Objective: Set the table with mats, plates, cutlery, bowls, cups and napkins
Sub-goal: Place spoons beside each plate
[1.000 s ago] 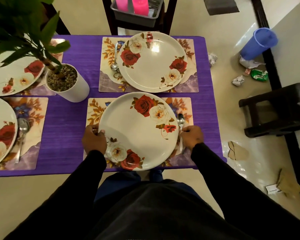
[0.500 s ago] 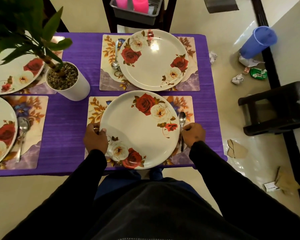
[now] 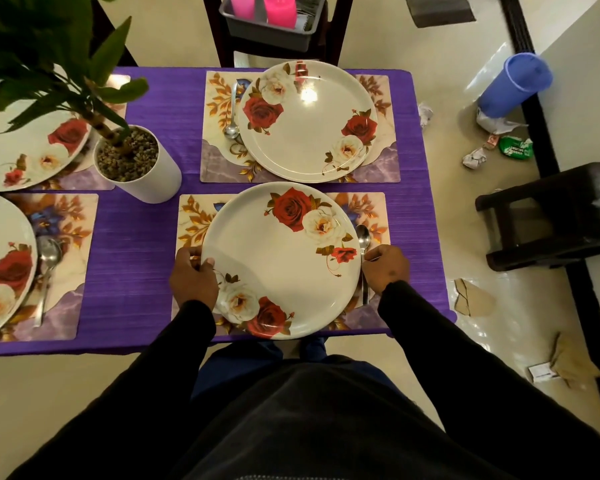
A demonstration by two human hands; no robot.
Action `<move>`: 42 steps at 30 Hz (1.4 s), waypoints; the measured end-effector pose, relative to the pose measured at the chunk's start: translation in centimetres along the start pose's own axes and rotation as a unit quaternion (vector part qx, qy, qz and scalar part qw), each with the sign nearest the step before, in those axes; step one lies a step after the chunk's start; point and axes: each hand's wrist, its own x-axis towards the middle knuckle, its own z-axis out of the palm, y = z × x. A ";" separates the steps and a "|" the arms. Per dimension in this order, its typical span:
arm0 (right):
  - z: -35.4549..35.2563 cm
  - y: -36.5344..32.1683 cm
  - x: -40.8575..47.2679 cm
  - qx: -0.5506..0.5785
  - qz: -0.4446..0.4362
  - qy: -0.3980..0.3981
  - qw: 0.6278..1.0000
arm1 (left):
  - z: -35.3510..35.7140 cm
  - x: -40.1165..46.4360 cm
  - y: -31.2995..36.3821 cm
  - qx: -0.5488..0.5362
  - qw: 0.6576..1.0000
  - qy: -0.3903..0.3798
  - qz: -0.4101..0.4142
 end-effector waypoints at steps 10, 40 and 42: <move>-0.2 -0.5 -0.4 0.006 0.032 0.027 0.999 | -0.1 -0.2 0.2 -0.001 1.000 -0.002 -0.006; -9.2 -5.3 3.3 0.174 -0.249 -0.073 0.950 | 11.1 -9.1 12.1 -0.087 0.962 -0.221 0.136; -10.5 -3.7 6.0 0.168 -0.261 -0.102 0.945 | 13.9 -11.4 13.2 -0.081 0.974 -0.186 0.105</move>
